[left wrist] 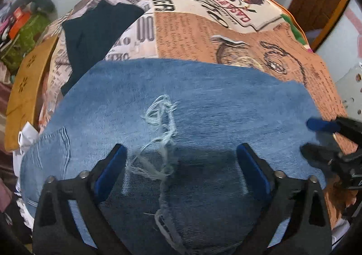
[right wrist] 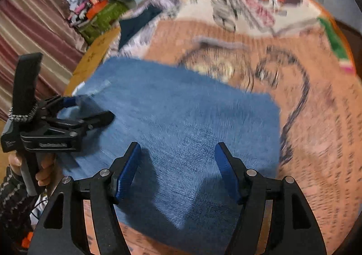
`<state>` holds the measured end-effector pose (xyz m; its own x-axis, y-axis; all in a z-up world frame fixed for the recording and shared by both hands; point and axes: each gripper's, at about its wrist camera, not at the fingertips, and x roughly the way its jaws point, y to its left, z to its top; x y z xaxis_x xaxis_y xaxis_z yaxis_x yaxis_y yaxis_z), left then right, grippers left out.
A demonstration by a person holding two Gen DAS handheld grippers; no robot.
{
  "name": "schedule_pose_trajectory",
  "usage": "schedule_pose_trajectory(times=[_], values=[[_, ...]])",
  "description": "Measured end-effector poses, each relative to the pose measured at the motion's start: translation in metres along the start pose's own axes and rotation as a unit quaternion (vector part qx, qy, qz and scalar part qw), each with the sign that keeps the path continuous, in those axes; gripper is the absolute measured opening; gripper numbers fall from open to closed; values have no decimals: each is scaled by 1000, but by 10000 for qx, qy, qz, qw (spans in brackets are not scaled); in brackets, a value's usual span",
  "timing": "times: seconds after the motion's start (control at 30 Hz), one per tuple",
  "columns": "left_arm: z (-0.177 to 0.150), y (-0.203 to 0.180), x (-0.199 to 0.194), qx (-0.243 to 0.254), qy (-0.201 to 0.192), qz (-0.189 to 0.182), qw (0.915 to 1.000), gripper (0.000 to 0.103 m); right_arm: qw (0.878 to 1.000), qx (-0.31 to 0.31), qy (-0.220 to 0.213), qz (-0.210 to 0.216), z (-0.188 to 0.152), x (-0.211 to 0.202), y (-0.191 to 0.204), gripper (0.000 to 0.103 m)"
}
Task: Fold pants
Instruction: 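Press the folded jeans flat with both open grippers, then grasp the jeans near the back pocket with the left gripper and lift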
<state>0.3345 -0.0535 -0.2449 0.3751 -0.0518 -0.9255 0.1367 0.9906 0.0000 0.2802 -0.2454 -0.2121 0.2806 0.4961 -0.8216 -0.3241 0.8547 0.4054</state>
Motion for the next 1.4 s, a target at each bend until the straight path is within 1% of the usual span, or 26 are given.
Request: schedule_pose_trajectory(times=[0.07,0.13,0.2,0.27,0.47,0.67,0.8,0.87,0.97,1.07,1.13,1.27,1.33,1.4], values=[[-3,-1,-1,111,-18,12,9999,103,9999,-18,-117,49,-7,0,-2,70],[-7,-2,-5,173,-54,42,9998,103,9996,-239,-148,-83,-13,-3,5,74],[-10,-1,-8,172,-82,46,9998,103,9995,-256,-116,-131,-19,-6,6,76],[-13,0,-11,186,-129,81,9997,103,9995,-253,-95,-141,-24,-11,6,77],[-27,-1,-26,272,-378,276,9985,103,9989,-203,-153,-389,-36,-19,10,77],[-34,10,-36,66,-476,234,9986,103,9974,-196,-157,-673,-36,-23,18,77],[-36,22,-49,-89,-622,342,9974,103,9963,-251,-188,-801,-30,-27,26,77],[-37,35,-60,-281,-763,321,9962,103,9963,-298,-258,-767,-28,-29,32,77],[-40,60,-76,-682,-945,243,9929,103,9938,-517,-448,-878,-20,-33,49,77],[-48,93,-91,-1141,-1100,208,9871,103,9913,-720,-627,-909,-10,-32,64,77],[-58,119,-99,-1505,-1164,210,9815,103,9915,-785,-684,-786,-1,-30,76,77],[-82,169,-103,-2155,-1082,165,9703,103,9911,-896,-792,-589,13,-18,98,77],[-95,189,-102,-2348,-1026,218,9664,103,9917,-934,-769,-439,19,-7,109,77],[-108,205,-97,-2464,-909,330,9643,103,9923,-970,-710,-289,20,3,119,77]])
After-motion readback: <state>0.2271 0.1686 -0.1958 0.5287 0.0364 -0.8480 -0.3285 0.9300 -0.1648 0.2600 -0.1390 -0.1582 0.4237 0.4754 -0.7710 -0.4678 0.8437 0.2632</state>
